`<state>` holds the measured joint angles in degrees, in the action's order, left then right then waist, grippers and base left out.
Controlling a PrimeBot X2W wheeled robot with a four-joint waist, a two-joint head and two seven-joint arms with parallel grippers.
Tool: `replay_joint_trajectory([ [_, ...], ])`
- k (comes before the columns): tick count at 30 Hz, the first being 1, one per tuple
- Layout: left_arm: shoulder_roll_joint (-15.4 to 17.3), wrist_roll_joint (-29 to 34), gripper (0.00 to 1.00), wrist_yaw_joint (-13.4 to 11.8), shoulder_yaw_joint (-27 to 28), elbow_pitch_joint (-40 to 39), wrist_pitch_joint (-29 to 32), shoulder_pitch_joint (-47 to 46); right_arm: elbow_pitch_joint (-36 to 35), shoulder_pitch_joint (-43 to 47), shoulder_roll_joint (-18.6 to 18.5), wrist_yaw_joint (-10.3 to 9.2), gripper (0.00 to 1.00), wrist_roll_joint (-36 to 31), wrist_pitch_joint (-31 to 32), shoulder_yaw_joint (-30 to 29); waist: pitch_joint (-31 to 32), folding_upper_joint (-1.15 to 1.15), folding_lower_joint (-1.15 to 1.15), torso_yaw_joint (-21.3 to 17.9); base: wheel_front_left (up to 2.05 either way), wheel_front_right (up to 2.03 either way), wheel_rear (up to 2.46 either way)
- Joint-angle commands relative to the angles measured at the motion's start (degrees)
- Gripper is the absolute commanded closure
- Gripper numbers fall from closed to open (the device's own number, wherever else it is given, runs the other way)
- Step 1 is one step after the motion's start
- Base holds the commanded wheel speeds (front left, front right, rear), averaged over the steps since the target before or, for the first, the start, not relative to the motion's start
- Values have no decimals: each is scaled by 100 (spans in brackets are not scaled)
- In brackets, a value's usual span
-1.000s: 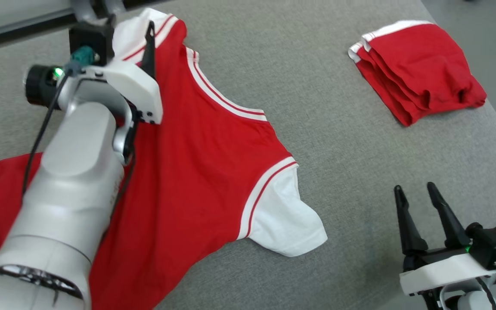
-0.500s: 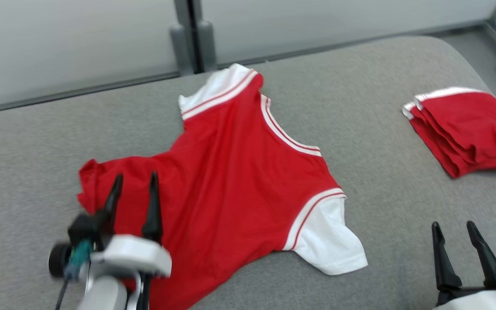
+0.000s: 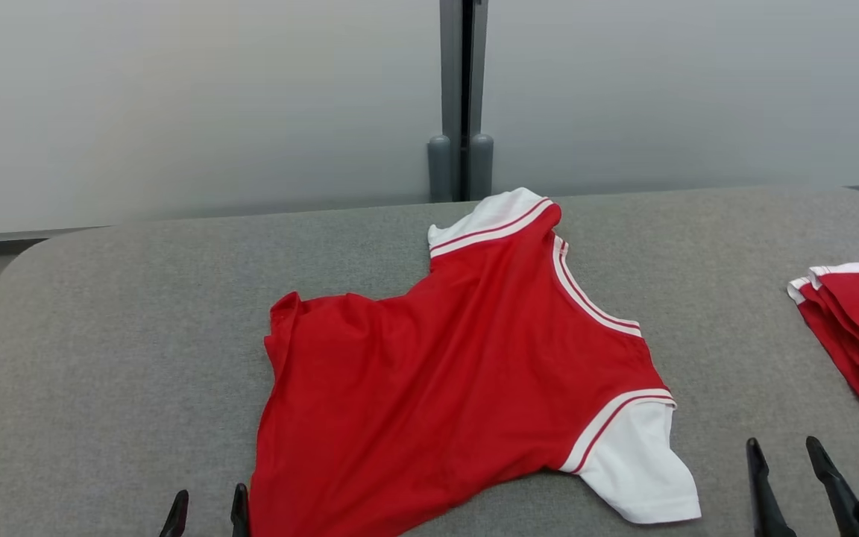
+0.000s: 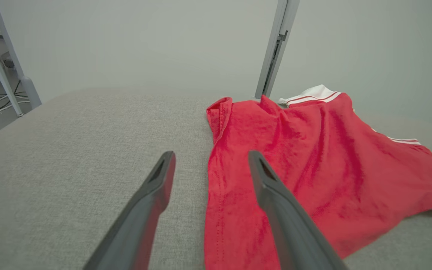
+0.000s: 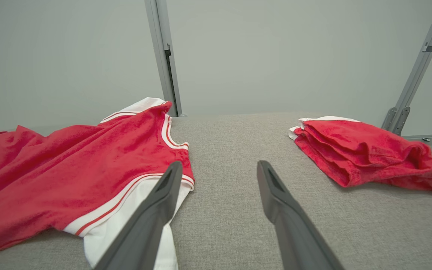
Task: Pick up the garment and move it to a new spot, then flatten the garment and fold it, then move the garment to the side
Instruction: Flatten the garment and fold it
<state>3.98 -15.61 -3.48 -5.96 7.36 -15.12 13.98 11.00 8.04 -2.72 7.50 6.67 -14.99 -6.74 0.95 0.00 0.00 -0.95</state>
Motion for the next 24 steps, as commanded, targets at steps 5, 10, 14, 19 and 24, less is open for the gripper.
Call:
replay_joint_trajectory([
  [5,-46,151,0,245,227,-72,0,264,89,120,-37,-2,0,94,-29,199,230,0,0,224,0,0,0],
  [10,-87,237,0,347,365,-81,0,248,129,131,-36,-2,0,110,-29,303,276,0,0,280,0,0,0],
  [14,-97,265,0,390,394,-71,0,178,138,119,-36,-2,0,66,-29,363,269,0,0,283,0,0,0],
  [19,-99,172,0,352,359,-97,0,145,136,77,-36,-2,0,33,-29,386,248,0,0,268,0,0,0],
  [24,-100,153,0,308,379,-123,0,128,127,66,-36,-2,0,6,-29,382,225,0,0,270,0,0,0],
])
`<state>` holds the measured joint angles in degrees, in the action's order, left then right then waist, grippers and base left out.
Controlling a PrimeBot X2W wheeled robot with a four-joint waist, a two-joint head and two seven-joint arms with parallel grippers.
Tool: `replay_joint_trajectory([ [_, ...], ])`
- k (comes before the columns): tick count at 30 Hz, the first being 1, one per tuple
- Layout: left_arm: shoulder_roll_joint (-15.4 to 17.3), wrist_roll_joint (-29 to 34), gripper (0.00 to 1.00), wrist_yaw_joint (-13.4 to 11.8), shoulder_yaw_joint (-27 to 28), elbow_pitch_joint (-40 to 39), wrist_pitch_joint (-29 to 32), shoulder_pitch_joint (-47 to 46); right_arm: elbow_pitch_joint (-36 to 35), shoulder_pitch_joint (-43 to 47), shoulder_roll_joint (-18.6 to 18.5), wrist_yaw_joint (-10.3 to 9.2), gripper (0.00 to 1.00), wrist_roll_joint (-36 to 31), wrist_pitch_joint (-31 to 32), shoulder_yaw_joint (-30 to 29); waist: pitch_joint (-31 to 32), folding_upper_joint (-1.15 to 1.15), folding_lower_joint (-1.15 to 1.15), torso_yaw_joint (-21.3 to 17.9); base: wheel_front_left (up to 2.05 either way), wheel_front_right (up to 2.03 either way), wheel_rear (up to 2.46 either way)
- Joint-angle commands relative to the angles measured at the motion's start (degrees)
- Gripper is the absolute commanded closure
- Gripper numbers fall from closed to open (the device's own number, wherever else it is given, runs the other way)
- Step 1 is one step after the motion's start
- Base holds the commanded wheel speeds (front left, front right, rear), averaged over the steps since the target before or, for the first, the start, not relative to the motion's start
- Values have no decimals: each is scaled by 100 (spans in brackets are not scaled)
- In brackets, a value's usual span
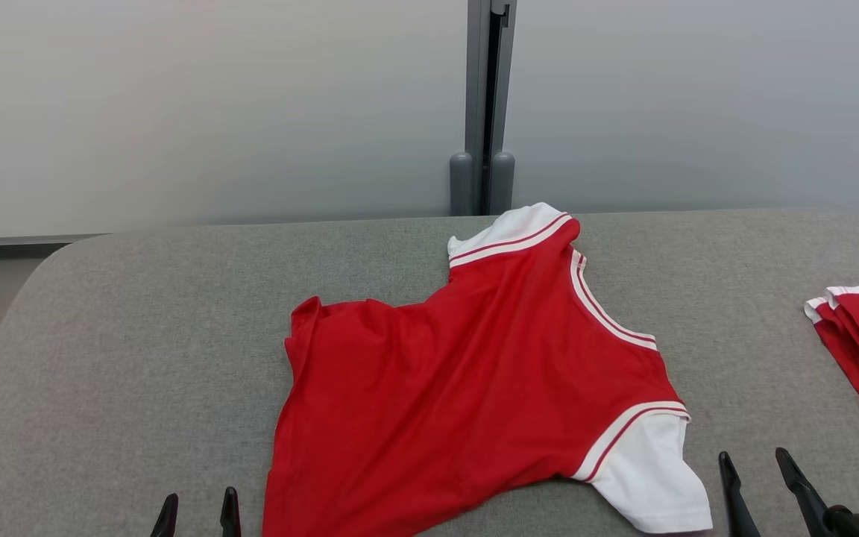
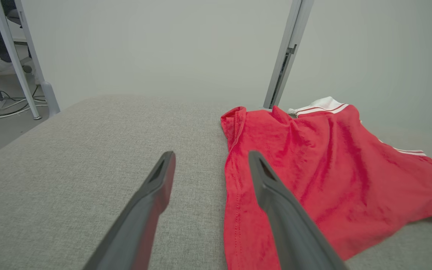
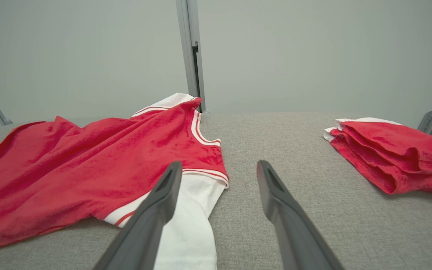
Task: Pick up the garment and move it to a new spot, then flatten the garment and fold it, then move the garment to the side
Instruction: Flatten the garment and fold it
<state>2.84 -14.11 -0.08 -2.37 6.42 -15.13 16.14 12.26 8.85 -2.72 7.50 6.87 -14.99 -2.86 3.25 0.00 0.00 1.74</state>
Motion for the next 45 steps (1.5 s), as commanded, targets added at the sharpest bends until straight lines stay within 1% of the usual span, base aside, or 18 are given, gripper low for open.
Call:
replay_joint_trajectory([
  [1,14,3,0,-40,12,-45,1,-97,21,-28,-36,-2,0,15,-29,14,-26,0,0,1,0,0,0],
  [5,12,-117,0,45,-169,130,1,-96,453,-149,-38,-2,0,0,4,350,-127,0,0,-7,0,0,0],
  [9,22,-175,0,163,-452,595,33,-208,947,-434,-183,-2,0,-40,302,664,-232,0,0,1,0,0,0],
  [13,18,-243,0,148,-655,881,261,-362,1258,-706,-297,-2,0,11,560,794,-379,0,0,35,0,0,0],
  [19,22,-326,0,122,-809,1104,760,-563,1507,-971,-425,-2,0,76,874,889,-600,0,0,130,0,0,0],
  [23,28,-340,0,64,-839,1216,905,-632,1598,-1015,-489,-2,0,144,1095,966,-695,0,0,171,0,0,0],
  [25,27,-363,0,92,-862,1252,944,-626,1624,-1001,-496,-2,0,183,1139,993,-710,0,0,176,0,0,0],
  [27,22,-510,0,221,-949,1332,1127,-612,1639,-991,-533,-2,0,288,1282,1130,-772,0,0,176,0,0,0],
  [29,17,-602,0,287,-1031,1364,1271,-579,1622,-999,-560,-2,0,375,1355,1222,-817,0,0,167,0,0,0],
  [30,3,-647,8,307,-1073,1386,1341,-563,1620,-1007,-571,-2,0,439,1414,1290,-836,0,0,163,0,0,0],
  [31,-3,-674,47,330,-1111,1396,1391,-568,1605,-1015,-595,-2,38,509,1436,1351,-848,0,0,162,0,0,0],
  [32,-5,-702,93,346,-1141,1407,1442,-579,1589,-1017,-615,-2,76,589,1447,1377,-856,0,0,157,0,0,0],
  [33,-11,-737,100,379,-1176,1417,1489,-582,1576,-1013,-624,-2,100,681,1506,1447,-855,0,0,151,0,0,0],
  [34,-16,-801,100,399,-1181,1392,1491,-587,1535,-1004,-648,-2,100,796,1555,1553,-848,0,0,144,0,0,0],
  [36,6,-1031,100,427,-1118,1290,1523,-567,1359,-1011,-740,-2,100,1115,1538,1562,-812,0,0,122,0,0,0],
  [39,9,-1477,100,498,-982,889,1565,-536,827,-1001,-876,-2,100,1745,1534,1453,-723,0,0,67,0,0,0],
  [42,22,-1881,100,523,-824,153,1701,-482,33,-864,-1115,-2,100,2369,1669,1260,-648,0,0,0,0,0,0],
  [45,112,-2149,100,468,-653,-872,1937,-374,-983,-735,-1402,-1,100,2884,1881,932,-609,0,0,-91,0,0,0],
])
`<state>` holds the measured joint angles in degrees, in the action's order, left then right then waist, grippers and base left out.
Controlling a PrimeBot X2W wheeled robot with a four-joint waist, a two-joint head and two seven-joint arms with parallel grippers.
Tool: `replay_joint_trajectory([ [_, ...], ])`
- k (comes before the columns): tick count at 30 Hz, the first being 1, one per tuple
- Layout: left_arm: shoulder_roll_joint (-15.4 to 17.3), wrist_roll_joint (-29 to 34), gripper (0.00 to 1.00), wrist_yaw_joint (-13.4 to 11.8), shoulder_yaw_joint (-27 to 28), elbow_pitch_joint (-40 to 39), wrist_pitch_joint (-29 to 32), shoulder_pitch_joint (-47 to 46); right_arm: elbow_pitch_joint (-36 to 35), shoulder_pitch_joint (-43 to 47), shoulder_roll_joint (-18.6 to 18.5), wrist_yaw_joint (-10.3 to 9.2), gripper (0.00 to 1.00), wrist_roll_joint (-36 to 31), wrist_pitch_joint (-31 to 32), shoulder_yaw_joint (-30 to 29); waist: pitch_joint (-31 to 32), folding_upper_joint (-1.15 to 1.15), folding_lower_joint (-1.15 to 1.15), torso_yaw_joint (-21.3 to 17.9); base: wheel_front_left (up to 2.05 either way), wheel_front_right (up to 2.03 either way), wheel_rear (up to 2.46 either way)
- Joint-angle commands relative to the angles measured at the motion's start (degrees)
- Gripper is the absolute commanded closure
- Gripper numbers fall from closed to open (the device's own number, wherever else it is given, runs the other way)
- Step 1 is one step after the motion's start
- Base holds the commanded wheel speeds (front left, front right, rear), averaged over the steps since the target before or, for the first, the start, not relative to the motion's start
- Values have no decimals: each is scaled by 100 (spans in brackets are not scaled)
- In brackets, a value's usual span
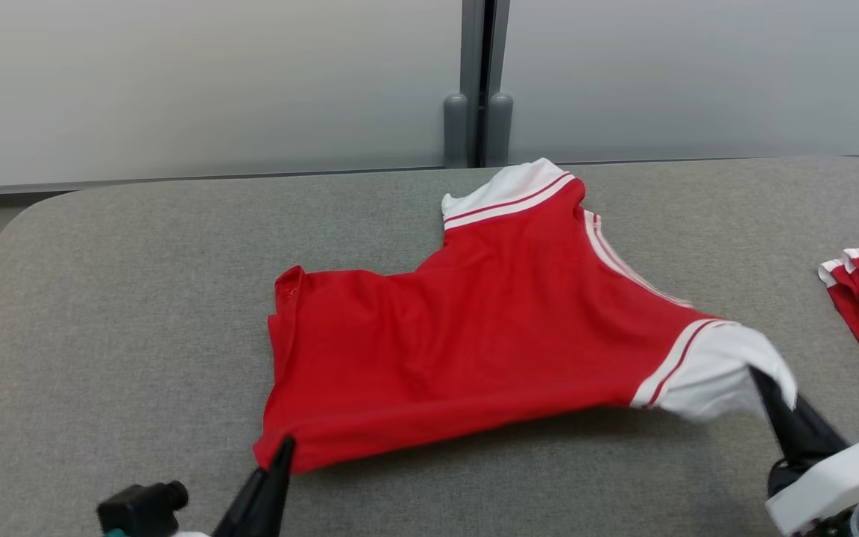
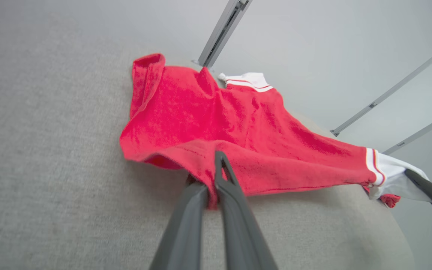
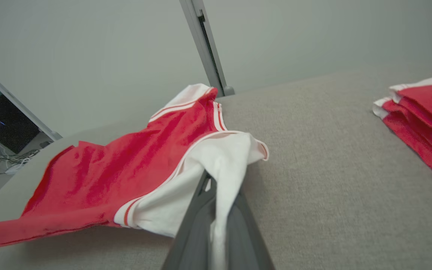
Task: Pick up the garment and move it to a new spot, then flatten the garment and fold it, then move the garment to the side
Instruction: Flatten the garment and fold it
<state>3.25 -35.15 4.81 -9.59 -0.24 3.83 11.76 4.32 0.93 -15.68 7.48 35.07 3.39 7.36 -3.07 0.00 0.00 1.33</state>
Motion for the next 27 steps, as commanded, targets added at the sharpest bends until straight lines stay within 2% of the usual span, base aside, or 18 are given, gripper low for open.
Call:
replay_joint_trajectory([
  [1,113,-108,100,-66,135,-578,129,74,-523,78,-171,2,100,212,128,-242,21,0,0,-86,0,0,0],
  [5,302,-246,100,-251,326,-2069,557,-87,-1811,50,-363,2,100,612,613,-824,-86,0,0,-212,0,0,0],
  [8,528,-164,100,-381,456,-2964,909,-490,-2514,-286,-508,2,100,768,1094,-1217,-293,0,0,-280,0,0,0],
  [13,917,-166,100,-453,551,-3574,1667,-1907,-3089,-1406,-609,2,100,1025,1963,-1790,-808,0,0,-254,0,0,0],
  [17,1139,-296,100,-435,554,-3214,2231,-3482,-2941,-2714,-779,2,100,872,2628,-2098,-1354,0,0,-163,0,0,0],
  [21,1250,-457,100,-401,508,-2129,2713,-5178,-2314,-4289,-776,2,100,617,3172,-2030,-1975,0,0,-83,0,0,0],
  [23,1271,-403,100,-360,458,-1465,2786,-6032,-1861,-5097,-689,2,100,343,3293,-1893,-2276,0,0,-61,0,0,0],
  [24,1271,-403,100,-360,458,-1465,2786,-6032,-1861,-5097,-689,2,100,343,3293,-1893,-2276,0,0,-61,0,0,0],
  [27,1290,-200,100,-332,411,-368,2723,-7245,-1091,-6363,-488,2,100,-171,3308,-1646,-2734,0,0,-39,0,0,0],
])
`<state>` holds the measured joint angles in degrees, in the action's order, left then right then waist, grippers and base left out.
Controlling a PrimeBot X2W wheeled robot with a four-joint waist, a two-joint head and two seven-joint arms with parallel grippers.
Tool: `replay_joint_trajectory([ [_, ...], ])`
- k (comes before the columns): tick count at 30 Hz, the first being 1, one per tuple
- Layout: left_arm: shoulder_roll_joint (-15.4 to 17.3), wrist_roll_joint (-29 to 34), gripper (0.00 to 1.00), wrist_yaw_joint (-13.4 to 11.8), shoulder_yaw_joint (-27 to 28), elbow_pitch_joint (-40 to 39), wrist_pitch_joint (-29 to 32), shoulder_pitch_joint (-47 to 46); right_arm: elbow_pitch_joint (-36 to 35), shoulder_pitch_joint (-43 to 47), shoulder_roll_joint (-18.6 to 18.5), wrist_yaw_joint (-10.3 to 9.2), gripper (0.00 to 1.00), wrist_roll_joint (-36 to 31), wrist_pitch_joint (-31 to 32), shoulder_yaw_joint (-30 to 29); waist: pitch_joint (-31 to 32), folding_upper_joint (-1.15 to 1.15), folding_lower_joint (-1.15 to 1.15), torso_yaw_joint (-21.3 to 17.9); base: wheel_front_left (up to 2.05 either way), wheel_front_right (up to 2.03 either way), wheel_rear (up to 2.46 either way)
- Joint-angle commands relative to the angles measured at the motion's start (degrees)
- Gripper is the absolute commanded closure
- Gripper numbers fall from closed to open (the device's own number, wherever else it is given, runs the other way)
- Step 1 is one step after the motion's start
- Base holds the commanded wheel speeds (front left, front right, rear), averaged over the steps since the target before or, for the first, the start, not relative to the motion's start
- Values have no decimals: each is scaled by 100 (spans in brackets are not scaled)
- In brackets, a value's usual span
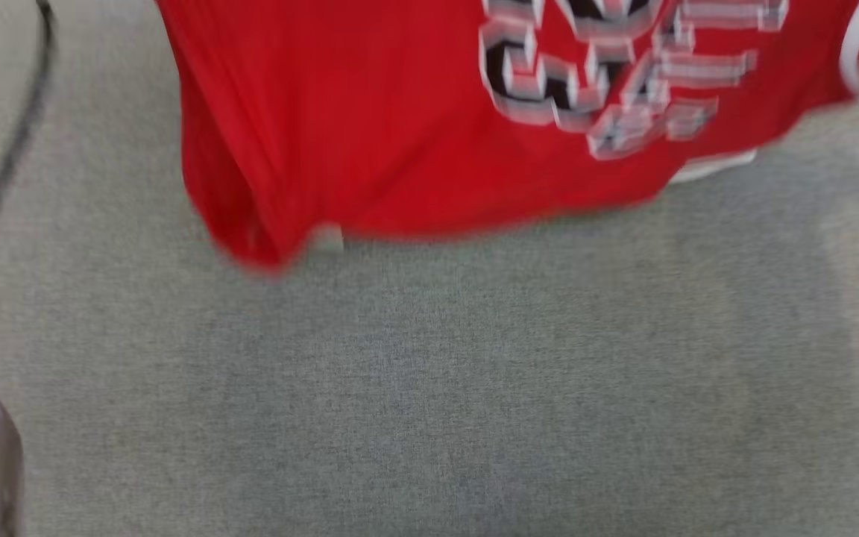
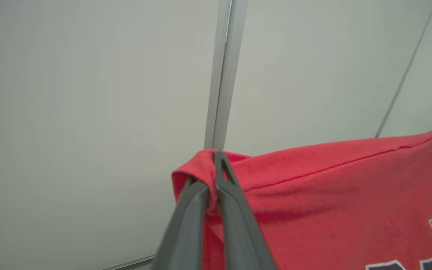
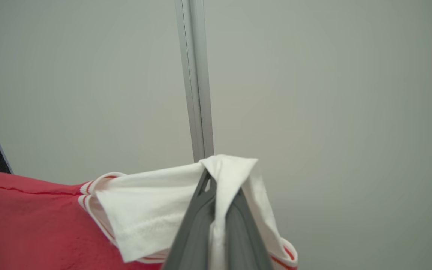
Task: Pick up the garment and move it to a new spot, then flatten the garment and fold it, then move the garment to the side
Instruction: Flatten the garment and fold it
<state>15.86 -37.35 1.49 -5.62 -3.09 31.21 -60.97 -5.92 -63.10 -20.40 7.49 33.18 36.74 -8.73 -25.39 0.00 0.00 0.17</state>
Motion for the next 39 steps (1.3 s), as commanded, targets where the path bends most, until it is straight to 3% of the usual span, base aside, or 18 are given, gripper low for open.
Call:
replay_joint_trajectory([
  [1,17,95,100,20,11,304,-101,-350,245,-358,92,0,100,-161,-85,62,-632,0,0,77,0,0,0],
  [5,-31,507,100,61,-37,1761,-762,-1671,1473,-1718,545,0,100,-822,-719,380,-981,0,0,72,0,0,0],
  [10,-149,908,100,91,-68,3136,-1979,-2787,2661,-2951,943,0,100,-1348,-2044,624,-1333,0,0,43,0,0,0],
  [15,-354,1034,100,304,-230,4159,-2966,-3047,3547,-3180,1088,0,100,-1215,-3047,927,-1589,0,0,62,0,0,0],
  [20,-410,967,100,528,-480,4999,-3474,-2566,3707,-2308,868,0,100,-650,-3490,1471,-1575,0,0,63,0,0,0],
  [25,-494,676,100,594,-721,5374,-3831,-1741,3264,-781,521,0,100,110,-3817,1811,-1342,0,0,38,0,0,0],
  [31,-350,-183,100,596,-1371,4471,-3779,-214,2185,1302,78,0,100,831,-4030,1974,-736,0,0,-9,0,0,0],
  [36,-20,-637,100,590,-1600,3500,-3711,1676,1558,3242,-108,0,100,1137,-3951,1915,321,0,0,-98,0,0,0],
  [39,163,-737,100,290,-1616,2772,-3643,3057,1237,4333,-86,0,100,1230,-3837,1800,846,0,0,-196,0,0,0],
])
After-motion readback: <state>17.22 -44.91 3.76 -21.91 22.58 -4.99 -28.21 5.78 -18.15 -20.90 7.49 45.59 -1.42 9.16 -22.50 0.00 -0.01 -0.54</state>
